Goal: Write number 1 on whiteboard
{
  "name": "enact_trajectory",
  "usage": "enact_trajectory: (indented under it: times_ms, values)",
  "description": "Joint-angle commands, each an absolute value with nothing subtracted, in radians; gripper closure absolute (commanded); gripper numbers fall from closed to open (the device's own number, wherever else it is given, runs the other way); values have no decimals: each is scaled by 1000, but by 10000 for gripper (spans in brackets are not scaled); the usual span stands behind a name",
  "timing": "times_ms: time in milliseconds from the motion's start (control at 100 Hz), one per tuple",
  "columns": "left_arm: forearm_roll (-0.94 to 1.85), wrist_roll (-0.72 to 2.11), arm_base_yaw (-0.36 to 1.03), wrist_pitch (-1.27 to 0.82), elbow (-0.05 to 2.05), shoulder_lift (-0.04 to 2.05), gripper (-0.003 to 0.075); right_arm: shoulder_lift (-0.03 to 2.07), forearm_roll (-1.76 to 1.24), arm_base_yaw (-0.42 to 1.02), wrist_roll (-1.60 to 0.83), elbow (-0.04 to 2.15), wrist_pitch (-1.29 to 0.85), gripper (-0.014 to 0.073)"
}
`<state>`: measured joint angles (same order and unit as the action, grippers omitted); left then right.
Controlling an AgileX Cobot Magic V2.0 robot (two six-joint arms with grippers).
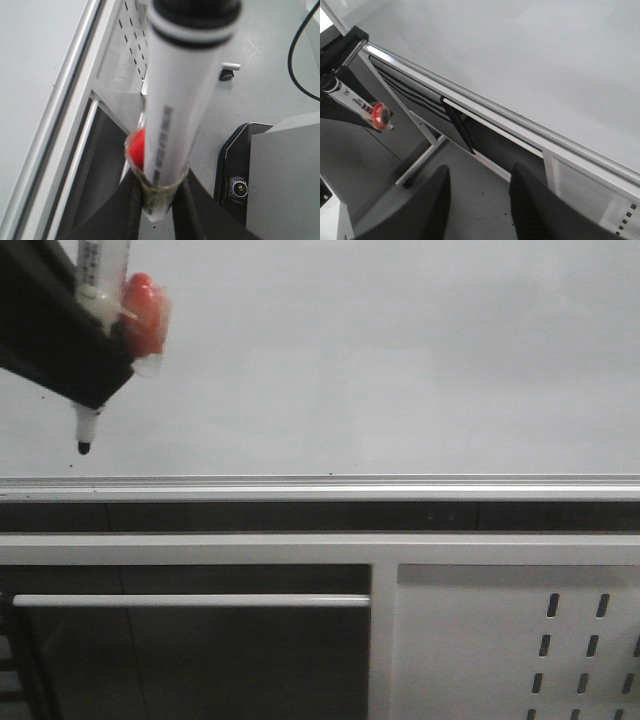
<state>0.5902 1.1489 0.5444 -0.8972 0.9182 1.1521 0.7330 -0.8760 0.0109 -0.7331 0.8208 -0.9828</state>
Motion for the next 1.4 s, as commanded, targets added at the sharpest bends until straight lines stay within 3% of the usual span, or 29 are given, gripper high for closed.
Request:
enact_trajectory:
  times_ms: [0, 350, 640, 1390]
  values:
    - [620, 1138, 553, -873, 979, 1172, 738, 753, -949, 13, -745, 851, -961, 301]
    - [592, 1135, 561, -1063, 1124, 1350, 738, 832, -1010, 143, -745, 851, -959, 301]
    - [447, 1008, 693, -1262, 1275, 1475, 738, 949, -1012, 246, -745, 874, -941, 301]
    - [360, 932, 832, -1264, 1379, 1541, 738, 999, -1015, 312, -745, 912, -941, 301]
